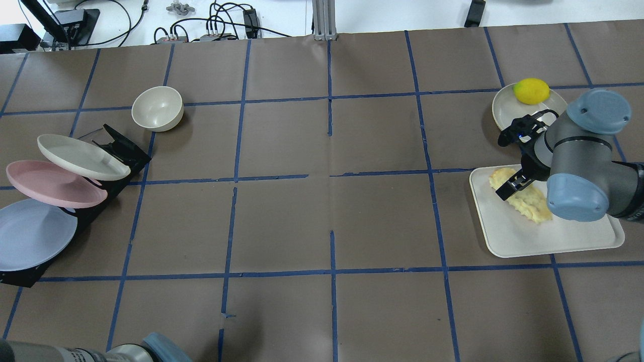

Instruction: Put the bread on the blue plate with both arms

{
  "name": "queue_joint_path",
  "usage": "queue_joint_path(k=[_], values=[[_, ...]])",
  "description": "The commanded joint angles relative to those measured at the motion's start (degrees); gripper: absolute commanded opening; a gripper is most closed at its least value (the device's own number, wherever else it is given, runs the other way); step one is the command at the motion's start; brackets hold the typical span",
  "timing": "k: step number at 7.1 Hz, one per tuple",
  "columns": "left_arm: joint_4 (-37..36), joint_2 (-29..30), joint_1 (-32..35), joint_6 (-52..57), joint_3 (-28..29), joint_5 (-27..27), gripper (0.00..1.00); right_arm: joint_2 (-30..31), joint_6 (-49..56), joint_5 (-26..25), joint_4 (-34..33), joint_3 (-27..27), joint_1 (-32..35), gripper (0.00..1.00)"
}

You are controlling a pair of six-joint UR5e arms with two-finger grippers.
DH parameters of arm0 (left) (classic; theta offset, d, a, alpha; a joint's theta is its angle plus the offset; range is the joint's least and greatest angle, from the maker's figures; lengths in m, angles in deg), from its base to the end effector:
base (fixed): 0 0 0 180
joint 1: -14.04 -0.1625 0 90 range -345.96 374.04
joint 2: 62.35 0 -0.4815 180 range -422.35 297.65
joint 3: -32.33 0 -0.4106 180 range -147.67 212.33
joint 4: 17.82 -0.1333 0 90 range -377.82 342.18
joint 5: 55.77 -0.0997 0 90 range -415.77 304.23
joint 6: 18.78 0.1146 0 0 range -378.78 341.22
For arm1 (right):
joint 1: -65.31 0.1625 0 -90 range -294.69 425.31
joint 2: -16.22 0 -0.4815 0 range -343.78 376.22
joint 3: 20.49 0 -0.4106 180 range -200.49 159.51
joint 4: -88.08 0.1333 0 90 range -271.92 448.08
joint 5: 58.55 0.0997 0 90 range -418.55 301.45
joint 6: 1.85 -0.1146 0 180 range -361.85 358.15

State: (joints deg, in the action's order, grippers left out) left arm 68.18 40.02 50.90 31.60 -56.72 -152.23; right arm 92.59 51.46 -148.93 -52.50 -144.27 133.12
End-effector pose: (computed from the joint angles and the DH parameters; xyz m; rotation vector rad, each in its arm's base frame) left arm 0.3997 -0.4501 0.4257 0.0633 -3.0980 -0.2617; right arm -0.0651 -0.5105 0.2192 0.8318 -2.9883 0.0616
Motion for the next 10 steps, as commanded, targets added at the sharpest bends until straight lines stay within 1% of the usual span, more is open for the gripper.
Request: queue_joint_path(k=[1, 3, 4, 5, 7, 8, 9, 10], values=[[-4.5, 6.4, -2.2, 7.4, 0.6, 2.4, 1.0, -0.2, 0.1, 1.2, -0.1, -0.2, -1.2, 0.99], [-7.2, 10.8, -2.7, 9.0, 0.5, 2.9, 1.0, -0.2, 0.0, 1.2, -0.1, -1.0, -1.3, 0.99], [-7.9, 13.7, -2.8, 9.8, 0.3, 5.7, 1.0, -0.2, 0.0, 1.3, -0.1, -1.7, -1.4, 0.99], [-8.6, 15.9, -3.6, 10.4, 0.7, 5.8, 1.0, -0.1, -0.1, 1.3, -0.2, -2.2, -1.4, 0.99], [-8.6, 16.9, -3.6, 10.3, 0.6, 6.0, 0.96, -0.1, -0.1, 1.2, -0.6, -2.8, -1.4, 0.99], [-8.2, 17.3, -3.6, 10.3, 0.5, 5.8, 0.93, -0.1, -0.1, 1.2, -0.6, -3.1, -1.4, 0.99], [-7.8, 17.3, -3.6, 10.3, 0.5, 5.6, 0.84, -0.2, -0.1, 1.2, -0.6, -3.1, -1.4, 0.99], [-7.5, 17.2, -3.6, 10.3, 0.3, 5.5, 0.73, -0.2, -0.1, 1.2, -0.6, -3.1, -1.4, 0.99]])
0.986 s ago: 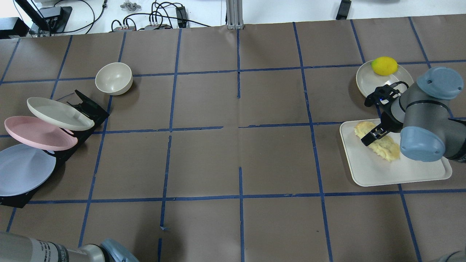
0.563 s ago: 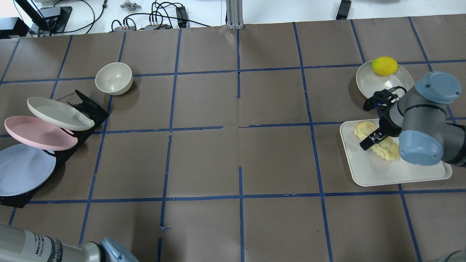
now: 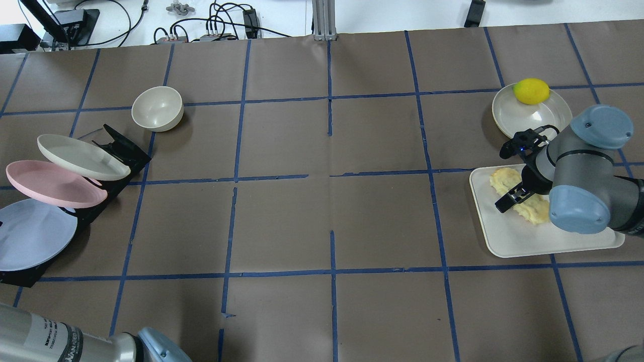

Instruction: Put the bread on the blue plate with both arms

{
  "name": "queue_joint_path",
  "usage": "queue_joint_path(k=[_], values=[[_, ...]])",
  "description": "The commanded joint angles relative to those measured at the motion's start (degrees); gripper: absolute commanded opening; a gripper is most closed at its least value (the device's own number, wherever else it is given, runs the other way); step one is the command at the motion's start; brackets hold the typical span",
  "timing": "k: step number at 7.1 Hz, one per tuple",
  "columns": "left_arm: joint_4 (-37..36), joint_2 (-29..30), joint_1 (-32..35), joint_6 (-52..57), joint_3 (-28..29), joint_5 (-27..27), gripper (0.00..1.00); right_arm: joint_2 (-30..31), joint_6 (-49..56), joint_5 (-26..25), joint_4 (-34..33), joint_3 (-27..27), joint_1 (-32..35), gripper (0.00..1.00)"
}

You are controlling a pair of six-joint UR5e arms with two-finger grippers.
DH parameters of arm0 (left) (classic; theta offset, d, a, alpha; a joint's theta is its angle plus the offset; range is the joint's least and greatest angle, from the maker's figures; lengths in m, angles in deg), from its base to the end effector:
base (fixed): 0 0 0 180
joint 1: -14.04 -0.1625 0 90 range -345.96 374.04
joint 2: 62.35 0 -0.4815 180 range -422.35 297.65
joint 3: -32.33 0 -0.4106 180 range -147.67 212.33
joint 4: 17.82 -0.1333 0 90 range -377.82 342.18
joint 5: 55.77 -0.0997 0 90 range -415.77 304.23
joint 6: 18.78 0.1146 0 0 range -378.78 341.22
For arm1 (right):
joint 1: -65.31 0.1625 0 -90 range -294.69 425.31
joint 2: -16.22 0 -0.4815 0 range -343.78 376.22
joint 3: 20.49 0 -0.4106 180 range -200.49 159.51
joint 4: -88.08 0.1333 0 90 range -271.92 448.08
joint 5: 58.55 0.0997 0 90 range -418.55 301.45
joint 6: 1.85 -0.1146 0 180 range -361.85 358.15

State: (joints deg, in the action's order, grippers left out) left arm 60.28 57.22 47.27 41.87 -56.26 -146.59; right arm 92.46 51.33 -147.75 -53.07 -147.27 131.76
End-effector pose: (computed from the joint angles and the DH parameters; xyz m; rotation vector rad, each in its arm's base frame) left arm 0.4826 -0.4736 0.2496 -0.1010 -2.8956 -0.2327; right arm -0.0667 -0.4906 0.1996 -0.8023 3.0328 -0.0267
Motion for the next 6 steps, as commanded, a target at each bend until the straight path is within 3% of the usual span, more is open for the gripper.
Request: queue_joint_path(k=[1, 2, 3, 4, 6], values=[[0.6, 0.0, 0.0, 0.1, -0.7, -0.1, 0.62, 0.0, 0.0, 0.0, 0.0, -0.1, 0.0, 0.9], [2.1, -0.2, 0.0, 0.0, -0.6, -0.1, 0.48, 0.0, 0.1, -0.1, 0.0, 0.2, 0.0, 0.48], [2.6, 0.0, 0.1, 0.0, -0.4, -0.1, 0.36, 0.4, -0.3, -0.5, 0.0, 0.7, 0.1, 0.17], [2.6, 0.2, 0.1, 0.0, 0.2, -0.4, 0.27, 0.4, -0.2, -0.8, 0.0, 1.2, 0.1, 0.07], [2.6, -1.2, 0.4, -0.1, 0.1, -0.2, 0.17, 0.5, -0.5, -1.1, 0.0, 2.0, 0.2, 0.05]])
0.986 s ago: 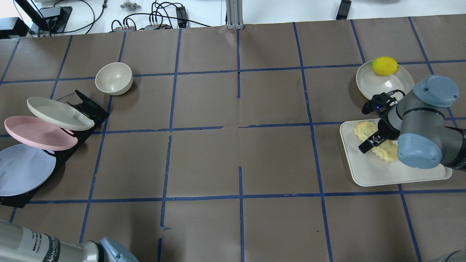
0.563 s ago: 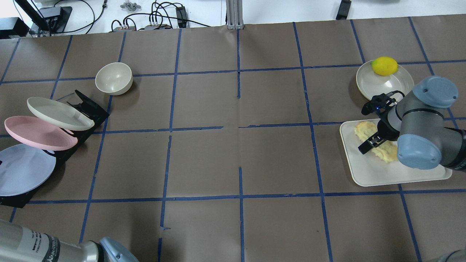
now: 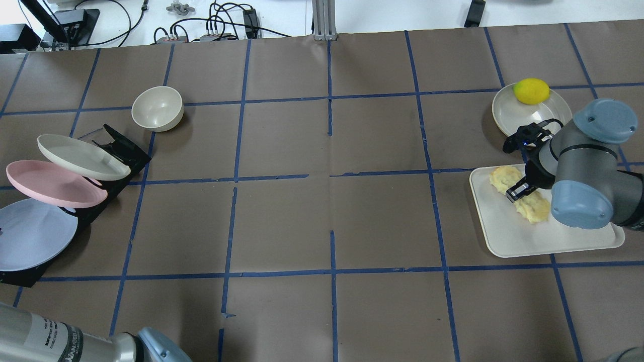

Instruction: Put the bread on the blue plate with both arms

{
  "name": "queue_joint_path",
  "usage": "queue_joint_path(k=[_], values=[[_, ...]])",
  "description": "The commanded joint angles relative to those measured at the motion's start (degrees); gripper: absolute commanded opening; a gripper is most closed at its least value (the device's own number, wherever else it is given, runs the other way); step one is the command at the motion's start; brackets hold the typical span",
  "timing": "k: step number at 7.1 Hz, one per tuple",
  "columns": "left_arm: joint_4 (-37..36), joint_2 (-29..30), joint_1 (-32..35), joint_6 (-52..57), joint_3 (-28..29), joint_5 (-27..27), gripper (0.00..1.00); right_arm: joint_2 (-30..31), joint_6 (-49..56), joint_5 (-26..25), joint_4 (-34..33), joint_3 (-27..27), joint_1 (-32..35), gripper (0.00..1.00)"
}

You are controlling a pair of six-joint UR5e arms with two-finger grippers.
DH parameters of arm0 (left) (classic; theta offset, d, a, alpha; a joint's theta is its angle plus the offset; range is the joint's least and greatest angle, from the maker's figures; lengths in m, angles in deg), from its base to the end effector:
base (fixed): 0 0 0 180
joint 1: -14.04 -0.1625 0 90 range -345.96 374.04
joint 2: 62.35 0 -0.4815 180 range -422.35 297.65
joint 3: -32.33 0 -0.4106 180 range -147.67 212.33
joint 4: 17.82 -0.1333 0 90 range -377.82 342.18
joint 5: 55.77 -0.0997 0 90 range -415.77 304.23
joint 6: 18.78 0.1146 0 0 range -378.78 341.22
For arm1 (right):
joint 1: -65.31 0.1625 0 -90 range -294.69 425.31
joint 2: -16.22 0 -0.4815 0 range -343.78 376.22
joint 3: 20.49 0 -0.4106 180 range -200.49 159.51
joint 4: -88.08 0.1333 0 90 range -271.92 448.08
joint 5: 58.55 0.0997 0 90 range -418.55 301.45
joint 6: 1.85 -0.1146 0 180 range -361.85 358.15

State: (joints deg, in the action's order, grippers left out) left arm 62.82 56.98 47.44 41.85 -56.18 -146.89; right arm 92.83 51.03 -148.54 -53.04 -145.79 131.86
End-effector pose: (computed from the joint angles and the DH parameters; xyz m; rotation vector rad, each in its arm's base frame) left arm 0.4765 -0.4712 0.2503 -0.1053 -2.8624 -0.2666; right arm -0.0715 -0.4999 0.2122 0.7913 -3.0129 0.0521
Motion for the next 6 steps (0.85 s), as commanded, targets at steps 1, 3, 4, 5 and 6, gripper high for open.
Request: queue_joint_path(k=[1, 3, 4, 5, 6], values=[[0.2, -1.4, 0.3, -0.2, 0.2, 0.1, 0.15, 0.1, -1.4, -0.6, 0.4, 0.8, 0.1, 0.06], [0.3, -3.9, 0.2, -0.2, 0.5, -0.5, 0.13, 0.6, -2.4, -0.5, 1.8, 1.4, 0.3, 0.07], [0.9, -5.8, 0.1, -0.2, 0.6, -1.5, 0.13, 0.9, -2.9, -0.5, 7.2, 3.7, 0.7, 0.07], [2.8, -7.6, 0.1, -0.2, 0.8, -2.0, 0.13, 1.0, -4.7, -0.3, 16.7, 8.5, 0.8, 0.07], [6.2, -10.5, -0.1, -0.2, 1.1, -3.3, 0.13, 1.0, -10.2, 0.3, 26.1, 12.4, 1.0, 0.07]])
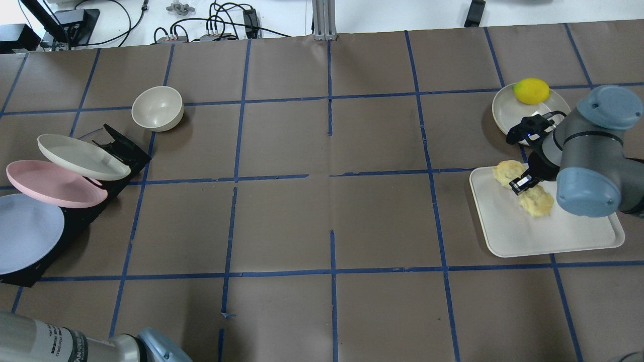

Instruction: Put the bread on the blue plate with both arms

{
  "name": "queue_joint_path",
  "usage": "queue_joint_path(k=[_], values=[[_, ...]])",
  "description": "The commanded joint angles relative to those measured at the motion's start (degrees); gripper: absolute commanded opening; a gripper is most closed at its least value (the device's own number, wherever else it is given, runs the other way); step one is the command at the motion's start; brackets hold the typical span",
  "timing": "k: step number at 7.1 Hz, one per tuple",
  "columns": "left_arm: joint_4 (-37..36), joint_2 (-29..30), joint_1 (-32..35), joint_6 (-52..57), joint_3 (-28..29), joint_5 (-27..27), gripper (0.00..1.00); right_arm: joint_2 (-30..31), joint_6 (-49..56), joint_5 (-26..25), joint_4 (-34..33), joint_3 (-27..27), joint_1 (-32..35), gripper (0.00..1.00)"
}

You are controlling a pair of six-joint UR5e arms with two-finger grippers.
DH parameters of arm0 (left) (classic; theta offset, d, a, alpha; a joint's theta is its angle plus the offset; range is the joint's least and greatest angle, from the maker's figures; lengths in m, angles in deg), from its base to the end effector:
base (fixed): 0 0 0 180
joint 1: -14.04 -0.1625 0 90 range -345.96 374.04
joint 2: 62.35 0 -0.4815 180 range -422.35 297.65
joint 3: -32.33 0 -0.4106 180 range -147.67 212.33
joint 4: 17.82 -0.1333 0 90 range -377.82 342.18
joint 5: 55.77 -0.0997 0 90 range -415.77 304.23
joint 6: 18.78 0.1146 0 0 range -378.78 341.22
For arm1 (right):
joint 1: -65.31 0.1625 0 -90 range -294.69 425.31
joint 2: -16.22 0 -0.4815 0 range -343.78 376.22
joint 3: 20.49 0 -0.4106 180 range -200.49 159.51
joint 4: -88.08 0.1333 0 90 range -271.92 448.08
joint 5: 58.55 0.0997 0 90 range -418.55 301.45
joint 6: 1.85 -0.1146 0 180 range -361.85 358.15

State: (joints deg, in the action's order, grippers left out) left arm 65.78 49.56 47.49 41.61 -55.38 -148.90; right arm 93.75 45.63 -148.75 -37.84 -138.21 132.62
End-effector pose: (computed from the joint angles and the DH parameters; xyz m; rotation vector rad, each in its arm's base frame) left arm 0.4617 -0.4573 0.3372 -0.1087 -2.9612 -0.2486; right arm -0.0735 -0.5204 0.2460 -0.6656 3.0278 0.0977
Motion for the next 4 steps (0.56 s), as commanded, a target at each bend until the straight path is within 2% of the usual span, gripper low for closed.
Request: queue_joint_path(k=[1, 2, 3, 4], values=[[6.5, -5.4, -0.3, 0.0, 0.3, -3.1, 0.13, 0.3, -8.7, 0.7, 16.3, 7.7, 1.8, 0.07], [10.1, -7.9, -0.3, -0.2, 0.3, -4.1, 0.13, 1.1, -9.0, 1.4, 19.6, 9.9, 3.8, 0.07], [15.2, -12.1, -0.1, -2.6, 0.2, -4.1, 0.13, 4.9, -13.3, 2.0, 25.2, 12.7, 6.8, 0.08], [20.0, -16.8, 0.7, -8.7, -1.0, -3.8, 0.13, 7.3, -18.6, 2.2, 29.2, 14.7, 11.0, 0.08]])
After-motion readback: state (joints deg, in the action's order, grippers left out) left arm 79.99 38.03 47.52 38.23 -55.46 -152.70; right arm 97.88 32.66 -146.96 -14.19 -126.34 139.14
